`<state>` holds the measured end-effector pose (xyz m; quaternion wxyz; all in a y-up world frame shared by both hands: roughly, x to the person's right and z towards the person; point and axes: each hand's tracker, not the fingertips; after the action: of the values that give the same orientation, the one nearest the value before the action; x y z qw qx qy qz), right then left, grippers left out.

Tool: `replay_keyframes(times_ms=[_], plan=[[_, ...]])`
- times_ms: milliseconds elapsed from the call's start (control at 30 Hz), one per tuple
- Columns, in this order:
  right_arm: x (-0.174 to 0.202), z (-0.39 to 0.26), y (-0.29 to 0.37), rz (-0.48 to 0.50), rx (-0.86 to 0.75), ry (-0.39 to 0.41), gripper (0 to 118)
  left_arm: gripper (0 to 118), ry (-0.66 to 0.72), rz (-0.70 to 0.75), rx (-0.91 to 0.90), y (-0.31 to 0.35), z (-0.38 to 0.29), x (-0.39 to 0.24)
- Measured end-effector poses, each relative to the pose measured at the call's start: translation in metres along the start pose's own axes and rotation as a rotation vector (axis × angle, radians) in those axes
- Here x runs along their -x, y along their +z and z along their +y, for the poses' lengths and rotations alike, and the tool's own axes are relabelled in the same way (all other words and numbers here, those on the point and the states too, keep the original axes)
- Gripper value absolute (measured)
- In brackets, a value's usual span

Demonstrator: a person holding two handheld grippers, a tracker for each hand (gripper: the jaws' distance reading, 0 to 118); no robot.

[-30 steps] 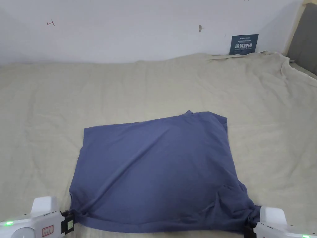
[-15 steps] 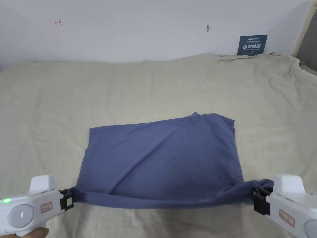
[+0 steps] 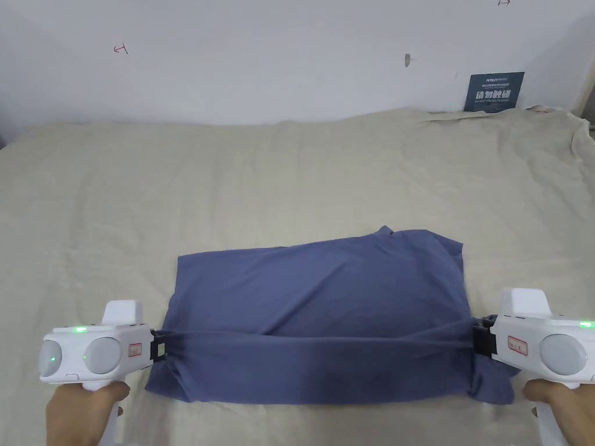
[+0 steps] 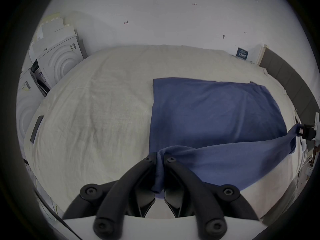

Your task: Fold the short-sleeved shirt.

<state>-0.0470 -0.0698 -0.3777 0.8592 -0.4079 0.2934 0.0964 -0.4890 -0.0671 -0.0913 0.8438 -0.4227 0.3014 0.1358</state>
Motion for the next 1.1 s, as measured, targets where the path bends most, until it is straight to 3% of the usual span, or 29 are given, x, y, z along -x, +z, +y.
replay_keyframes(times_ms=[133,467,533,567,600,700,733,1100], plan=[[0.000,0.008,-0.035,-0.019,0.048,0.035,10,6,0.016,0.015,0.033,-0.028,0.001,0.002],[0.003,0.000,-0.067,-0.044,0.125,0.008,11,7,-0.063,0.080,0.112,-0.056,-0.004,-0.014],[0.010,0.005,-0.054,-0.042,0.127,0.015,15,17,-0.058,0.069,0.112,-0.051,-0.001,-0.014],[0.011,0.007,-0.048,-0.040,0.122,0.017,20,30,-0.051,0.066,0.114,-0.045,0.003,-0.014],[0.013,0.009,-0.041,-0.038,0.102,0.012,36,58,-0.044,0.061,0.109,-0.041,0.005,-0.014],[0.017,0.020,-0.012,-0.012,0.027,-0.011,84,113,-0.002,0.027,0.096,-0.031,0.011,-0.012],[0.020,0.023,0.001,-0.005,-0.006,-0.013,89,117,0.015,0.010,0.077,-0.026,0.013,-0.012],[0.031,0.021,0.118,0.025,-0.311,-0.008,91,117,0.084,-0.064,-0.235,0.068,0.013,-0.007]])
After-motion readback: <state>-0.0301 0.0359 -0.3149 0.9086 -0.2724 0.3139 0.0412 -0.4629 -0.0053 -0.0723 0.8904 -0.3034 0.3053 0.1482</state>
